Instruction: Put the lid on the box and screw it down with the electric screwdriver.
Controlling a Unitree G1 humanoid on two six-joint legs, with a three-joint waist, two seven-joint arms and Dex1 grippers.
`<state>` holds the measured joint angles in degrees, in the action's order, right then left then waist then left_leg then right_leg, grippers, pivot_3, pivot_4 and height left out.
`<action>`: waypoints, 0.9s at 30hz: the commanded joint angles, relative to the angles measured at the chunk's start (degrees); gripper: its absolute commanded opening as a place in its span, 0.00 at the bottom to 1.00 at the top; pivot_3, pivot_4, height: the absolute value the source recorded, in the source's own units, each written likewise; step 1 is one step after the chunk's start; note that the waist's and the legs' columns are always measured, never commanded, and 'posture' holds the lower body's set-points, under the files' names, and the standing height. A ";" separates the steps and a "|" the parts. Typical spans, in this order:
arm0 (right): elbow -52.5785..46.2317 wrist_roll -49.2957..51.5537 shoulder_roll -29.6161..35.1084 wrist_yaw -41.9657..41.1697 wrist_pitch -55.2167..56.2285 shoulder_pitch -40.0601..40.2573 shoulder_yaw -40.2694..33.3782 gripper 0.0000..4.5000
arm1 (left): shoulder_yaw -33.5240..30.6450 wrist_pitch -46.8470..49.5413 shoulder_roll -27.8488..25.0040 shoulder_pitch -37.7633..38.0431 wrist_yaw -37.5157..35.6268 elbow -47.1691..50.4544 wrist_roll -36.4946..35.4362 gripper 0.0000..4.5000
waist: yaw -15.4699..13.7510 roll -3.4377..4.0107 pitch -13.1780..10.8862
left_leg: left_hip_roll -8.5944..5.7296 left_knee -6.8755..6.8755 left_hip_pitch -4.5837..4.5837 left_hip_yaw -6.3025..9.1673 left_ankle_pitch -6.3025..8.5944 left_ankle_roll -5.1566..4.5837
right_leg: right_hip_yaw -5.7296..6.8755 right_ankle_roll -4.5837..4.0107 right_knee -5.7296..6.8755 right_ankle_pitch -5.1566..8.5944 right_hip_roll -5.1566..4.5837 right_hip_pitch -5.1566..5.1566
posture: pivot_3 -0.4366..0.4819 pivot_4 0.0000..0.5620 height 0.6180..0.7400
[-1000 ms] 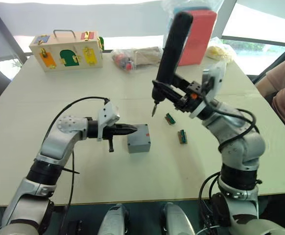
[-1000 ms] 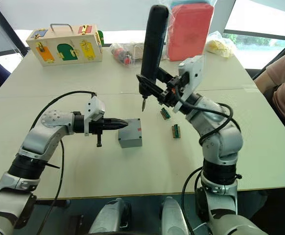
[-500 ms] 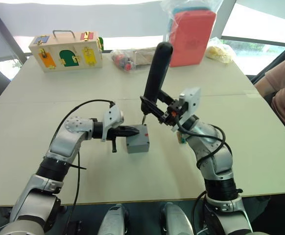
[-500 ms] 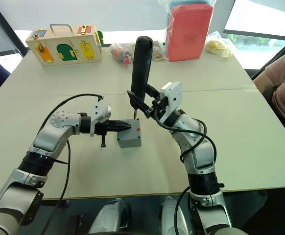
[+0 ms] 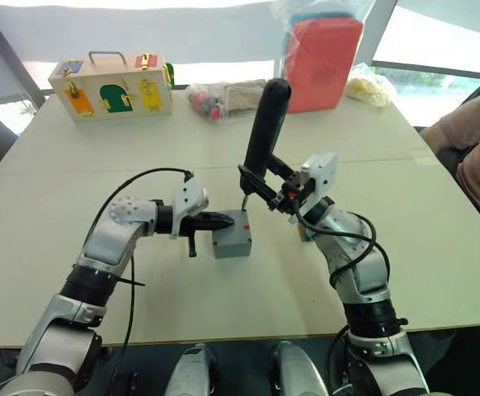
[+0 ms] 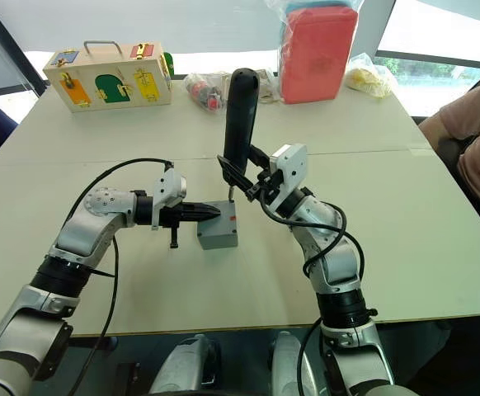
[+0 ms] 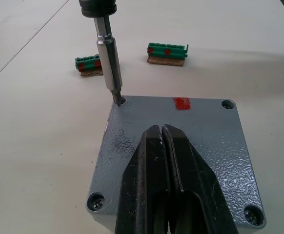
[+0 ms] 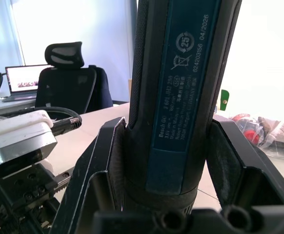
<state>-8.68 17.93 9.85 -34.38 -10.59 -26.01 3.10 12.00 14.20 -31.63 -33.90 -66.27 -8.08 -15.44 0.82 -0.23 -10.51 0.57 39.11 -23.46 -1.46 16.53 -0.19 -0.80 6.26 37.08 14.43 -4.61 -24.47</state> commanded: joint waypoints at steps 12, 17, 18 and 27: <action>-2.28 -0.89 2.96 -2.51 -1.95 -2.05 3.65 0.41 | -0.79 0.41 -0.96 1.51 0.58 1.63 0.56 0.00 | -0.01 0.00 0.00 | 0.00 0.00 0.01 0.00 0.00 0.00 | 0.00 0.00 0.00 0.00 0.00 0.01 | 0.48 0.27 0.92; -1.34 -1.72 2.84 -2.27 -3.31 -0.56 5.45 0.41 | -0.74 0.62 -1.13 1.97 0.76 1.94 0.66 0.00 | 0.03 -0.02 0.05 | 0.00 0.00 0.03 0.00 0.00 0.00 | 0.00 0.00 0.00 0.00 0.00 0.01 | 0.48 0.27 0.92; -0.98 -2.00 2.89 -2.24 -3.55 -0.30 5.75 0.41 | -0.73 0.63 -1.20 2.06 0.76 1.95 0.76 0.00 | 0.03 -0.03 0.06 | 0.00 0.00 0.04 0.00 0.00 0.00 | 0.00 0.00 0.00 0.00 0.00 0.02 | 0.48 0.27 0.92; 0.71 -3.51 2.74 -0.42 -8.71 1.07 7.50 0.41 | -0.68 0.84 -1.40 2.50 0.74 2.07 1.06 0.00 | 0.05 -0.10 0.45 | 0.02 -0.01 0.17 0.00 0.01 -0.01 | 0.00 -0.01 0.00 0.01 0.03 0.16 | 0.48 0.27 0.92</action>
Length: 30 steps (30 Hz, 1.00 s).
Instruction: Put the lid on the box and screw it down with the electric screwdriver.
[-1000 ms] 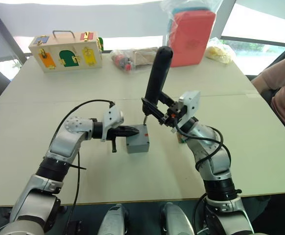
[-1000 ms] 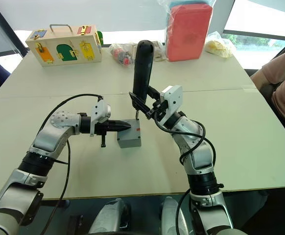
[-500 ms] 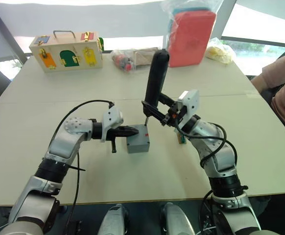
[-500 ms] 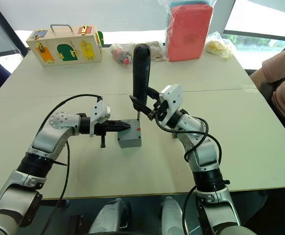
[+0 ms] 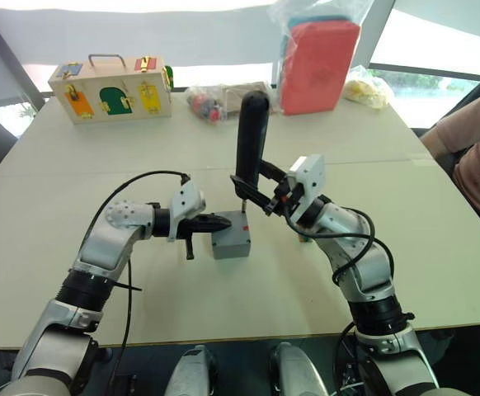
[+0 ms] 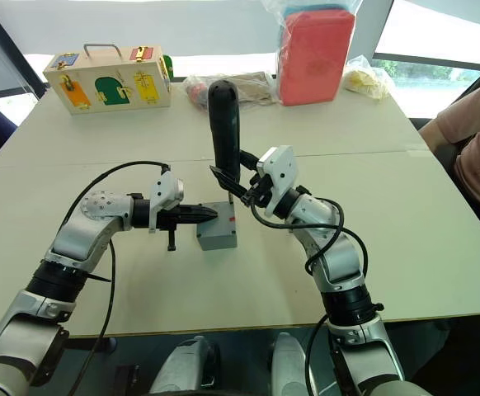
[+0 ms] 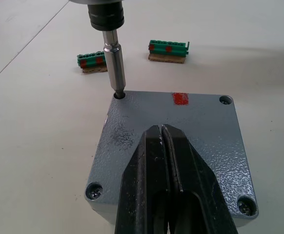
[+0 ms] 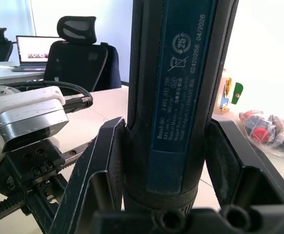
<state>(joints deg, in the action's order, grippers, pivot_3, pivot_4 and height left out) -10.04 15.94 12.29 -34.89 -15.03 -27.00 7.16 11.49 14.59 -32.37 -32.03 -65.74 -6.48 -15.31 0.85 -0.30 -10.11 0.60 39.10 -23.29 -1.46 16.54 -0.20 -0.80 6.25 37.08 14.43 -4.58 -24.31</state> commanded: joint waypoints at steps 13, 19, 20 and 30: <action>2.50 -3.30 0.58 2.31 -9.78 2.32 5.44 0.41 | -0.27 0.79 -0.70 1.17 0.11 0.74 1.52 0.00 | 0.04 -0.29 0.91 | 0.03 -0.09 0.23 0.00 0.02 -0.03 | 0.01 -0.06 -0.07 0.05 0.02 0.26 | 0.48 0.27 0.92; 2.68 -2.98 0.14 3.01 -12.12 2.74 5.48 0.41 | -0.37 1.15 -0.74 1.33 -0.01 1.02 1.50 0.00 | 0.09 -0.31 0.93 | 0.07 -0.28 0.97 0.01 0.11 -0.15 | 0.03 -0.21 -0.24 0.19 0.01 0.98 | 0.48 0.27 0.92; 2.80 -3.13 0.17 3.10 -12.28 2.85 5.59 0.41 | -0.38 1.18 -0.75 1.36 -0.01 1.05 1.49 0.00 | 0.09 -0.31 0.95 | 0.08 -0.28 0.97 0.01 0.11 -0.15 | 0.03 -0.21 -0.24 0.19 0.01 0.98 | 0.48 0.27 0.92; 3.05 -2.19 -0.01 3.90 -15.87 3.76 5.11 0.41 | 0.06 1.02 -1.05 2.03 -0.14 1.16 2.10 0.00 | 0.08 -0.45 1.47 | 0.18 -0.35 1.00 0.02 0.12 -0.17 | 0.04 -0.23 -0.28 0.20 0.00 0.99 | 0.48 0.27 0.92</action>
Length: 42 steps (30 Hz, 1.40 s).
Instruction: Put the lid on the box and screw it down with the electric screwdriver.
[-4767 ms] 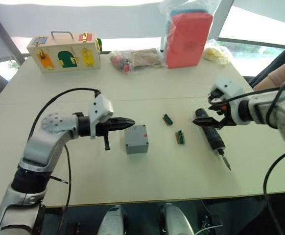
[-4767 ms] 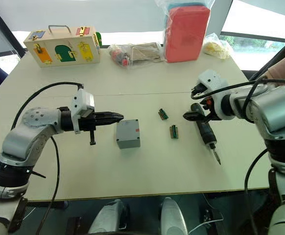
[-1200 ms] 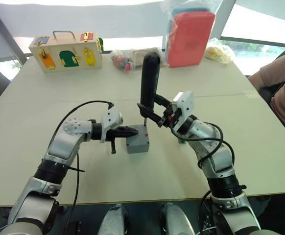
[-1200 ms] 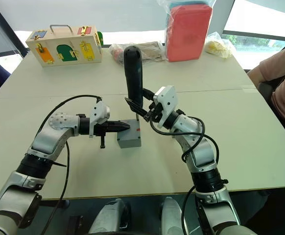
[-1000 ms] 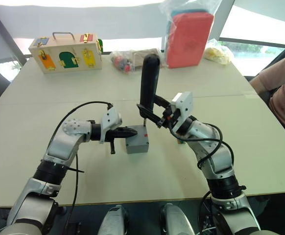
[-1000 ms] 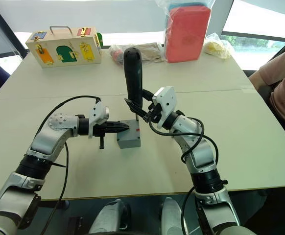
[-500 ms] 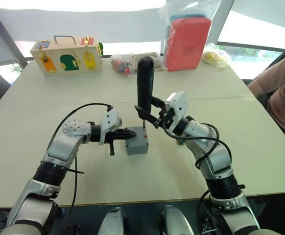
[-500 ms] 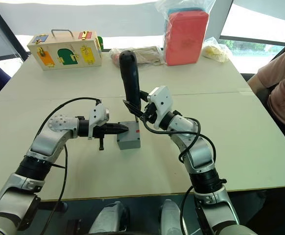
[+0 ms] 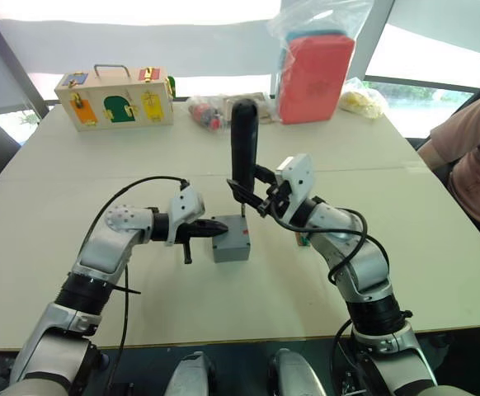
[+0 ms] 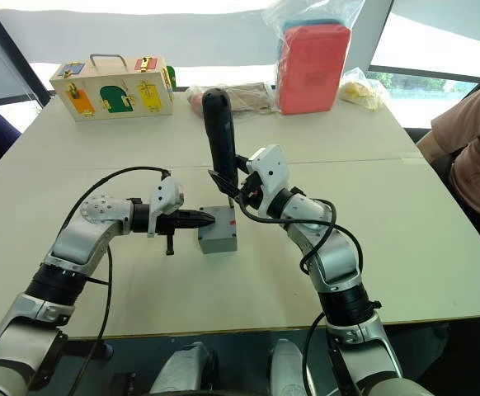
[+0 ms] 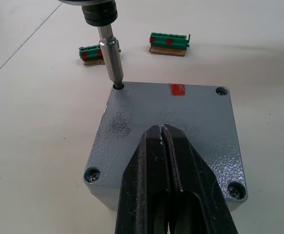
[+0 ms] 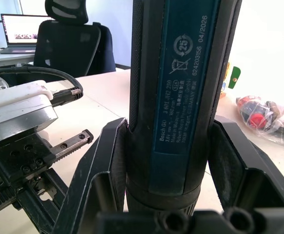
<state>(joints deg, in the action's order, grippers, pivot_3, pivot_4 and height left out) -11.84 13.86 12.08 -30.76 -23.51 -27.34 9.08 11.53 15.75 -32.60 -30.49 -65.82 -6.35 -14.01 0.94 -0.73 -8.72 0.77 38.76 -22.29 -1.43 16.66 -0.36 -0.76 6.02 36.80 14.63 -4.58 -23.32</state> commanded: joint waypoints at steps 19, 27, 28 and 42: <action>4.97 -0.34 1.39 0.60 -11.97 4.96 4.81 0.41 | 0.24 -0.65 -0.52 1.05 -0.26 0.91 1.68 0.00 | 0.05 -0.14 0.64 | 0.13 -0.84 0.95 0.00 0.00 0.01 | 0.04 -0.23 -0.71 0.12 -0.08 0.84 | 0.48 0.27 0.92; 5.04 -0.25 1.39 0.67 -11.93 4.90 4.74 0.41 | 0.25 -0.64 -0.54 1.13 -0.19 0.87 1.72 0.00 | 0.05 -0.15 0.67 | 0.14 -0.89 0.95 0.01 0.01 0.02 | 0.06 -0.43 -0.73 0.22 -0.37 0.83 | 0.48 0.27 0.92; 5.09 -0.43 1.43 0.57 -11.26 4.88 4.77 0.41 | 0.24 -0.63 -0.54 1.13 -0.20 0.86 1.71 0.00 | 0.06 -0.15 0.67 | 0.14 -0.90 0.95 0.01 0.01 0.02 | 0.07 -0.44 -0.73 0.23 -0.40 0.83 | 0.48 0.27 0.92; -6.80 4.62 -1.65 3.50 -5.80 -1.99 -3.34 0.41 | -1.18 0.45 -0.60 0.68 0.00 4.07 -0.08 0.00 | 0.09 -0.05 0.53 | 0.07 -1.53 0.44 -0.02 -0.06 0.17 | 0.04 -0.51 -0.83 0.22 -0.65 0.05 | 0.48 0.27 0.92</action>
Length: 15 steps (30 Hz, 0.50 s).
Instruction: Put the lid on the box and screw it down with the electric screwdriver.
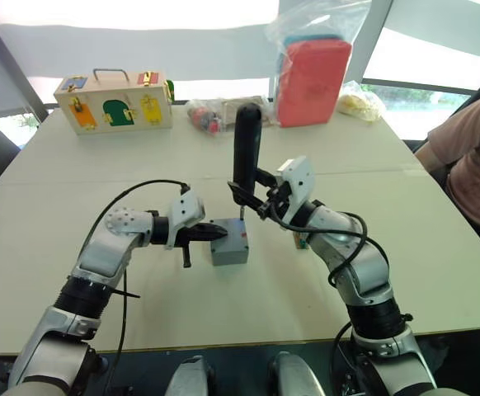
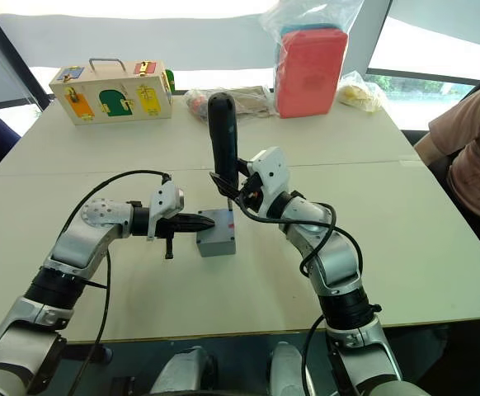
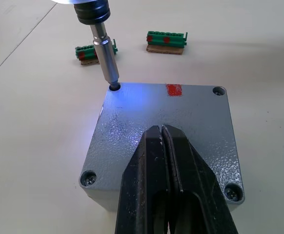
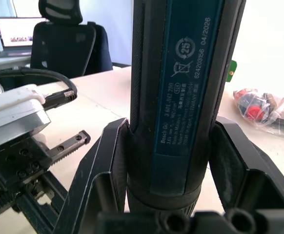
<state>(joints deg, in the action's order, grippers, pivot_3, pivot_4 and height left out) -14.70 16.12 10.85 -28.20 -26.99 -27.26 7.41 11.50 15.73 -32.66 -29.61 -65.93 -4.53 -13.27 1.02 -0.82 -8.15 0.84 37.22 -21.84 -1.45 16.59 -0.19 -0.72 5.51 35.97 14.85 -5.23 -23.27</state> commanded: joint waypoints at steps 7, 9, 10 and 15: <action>-12.84 14.06 -0.72 8.61 -13.30 -12.06 -13.75 0.41 | -3.76 3.47 -0.70 -2.03 0.25 7.84 -4.77 0.00 | -0.15 0.30 -0.93 | -0.05 0.31 -1.72 0.00 -0.26 0.38 | 0.06 0.29 0.28 -0.24 0.13 -1.68 | 0.48 0.27 0.92; -13.56 16.82 1.68 11.19 -19.64 -14.28 -17.43 0.41 | -4.62 4.16 -0.84 -2.69 0.36 9.46 -5.82 0.00 | -0.23 0.31 -1.21 | -0.07 0.51 -1.89 0.03 -0.27 0.39 | 0.18 0.36 0.29 -0.28 0.24 -1.72 | 0.48 0.27 0.92; -13.62 17.04 3.20 12.49 -22.45 -15.12 -18.68 0.41 | -5.09 4.48 -0.96 -2.82 0.39 10.20 -6.44 0.00 | -0.37 0.31 -1.21 | -0.06 0.61 -2.01 0.08 -0.27 0.39 | 0.25 0.37 0.28 -0.28 0.27 -1.74 | 0.48 0.27 0.92; -10.89 20.33 13.25 15.17 -40.35 -18.23 -23.93 0.41 | -6.65 5.71 -2.13 -2.77 0.27 13.22 -8.43 0.00 | -0.31 0.30 -1.26 | -0.24 0.79 -2.12 0.11 -0.24 0.33 | 0.38 0.38 0.16 -0.29 0.16 -1.60 | 0.48 0.27 0.92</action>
<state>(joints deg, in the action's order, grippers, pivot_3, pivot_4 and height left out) -25.41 34.10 20.43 -13.32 -59.94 -42.96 -12.70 6.82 21.02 -33.96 -31.87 -65.76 5.93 -20.21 0.71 -0.53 -9.41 0.58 38.04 -23.97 -1.35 16.36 0.14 -0.35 5.90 36.13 14.56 -5.08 -24.85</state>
